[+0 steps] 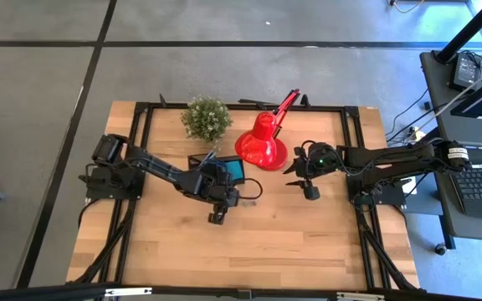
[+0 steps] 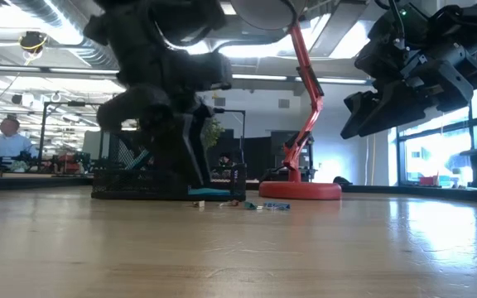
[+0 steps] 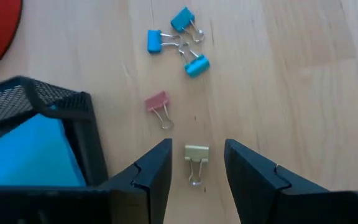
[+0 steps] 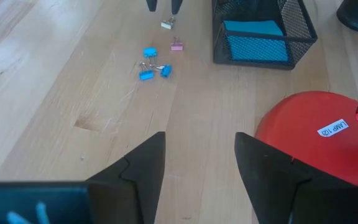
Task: Pick and place office supplies into organizer
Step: Put the yellow binder clip into the black desk organizer
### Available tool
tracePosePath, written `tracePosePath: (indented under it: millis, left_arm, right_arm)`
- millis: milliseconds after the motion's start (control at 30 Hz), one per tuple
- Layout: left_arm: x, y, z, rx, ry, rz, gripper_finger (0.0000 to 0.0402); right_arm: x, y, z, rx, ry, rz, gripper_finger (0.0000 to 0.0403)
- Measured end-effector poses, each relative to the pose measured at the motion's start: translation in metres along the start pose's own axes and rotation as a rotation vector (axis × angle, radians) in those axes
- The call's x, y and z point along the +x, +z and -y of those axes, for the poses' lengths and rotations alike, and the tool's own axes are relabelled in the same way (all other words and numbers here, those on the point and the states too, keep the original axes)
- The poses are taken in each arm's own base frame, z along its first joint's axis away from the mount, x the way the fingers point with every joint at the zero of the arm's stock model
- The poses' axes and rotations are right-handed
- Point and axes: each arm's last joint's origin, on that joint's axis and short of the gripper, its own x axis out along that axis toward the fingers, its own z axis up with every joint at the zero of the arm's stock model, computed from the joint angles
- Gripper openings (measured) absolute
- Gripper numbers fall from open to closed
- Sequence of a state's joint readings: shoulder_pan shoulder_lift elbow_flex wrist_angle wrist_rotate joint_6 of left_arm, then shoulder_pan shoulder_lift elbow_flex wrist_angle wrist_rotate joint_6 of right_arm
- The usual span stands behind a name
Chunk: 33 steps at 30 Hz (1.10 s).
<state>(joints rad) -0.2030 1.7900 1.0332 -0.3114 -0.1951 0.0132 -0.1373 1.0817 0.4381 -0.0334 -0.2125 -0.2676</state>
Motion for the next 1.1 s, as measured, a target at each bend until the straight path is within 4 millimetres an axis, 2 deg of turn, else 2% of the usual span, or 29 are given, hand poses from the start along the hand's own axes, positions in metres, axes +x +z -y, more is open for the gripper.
tracePosePath:
  millis: [500,1100]
  left_arm:
    - [0.022,-0.007,-0.004,-0.051,-0.043,-0.060,0.0140]
    - [0.024,-0.008,-0.007,-0.070,-0.057,-0.068,0.0091]
  right_arm:
    - [0.000,0.000,0.000,0.001,0.001,-0.002,0.0195]
    - [0.000,0.000,0.000,-0.002,0.000,-0.003,0.0195]
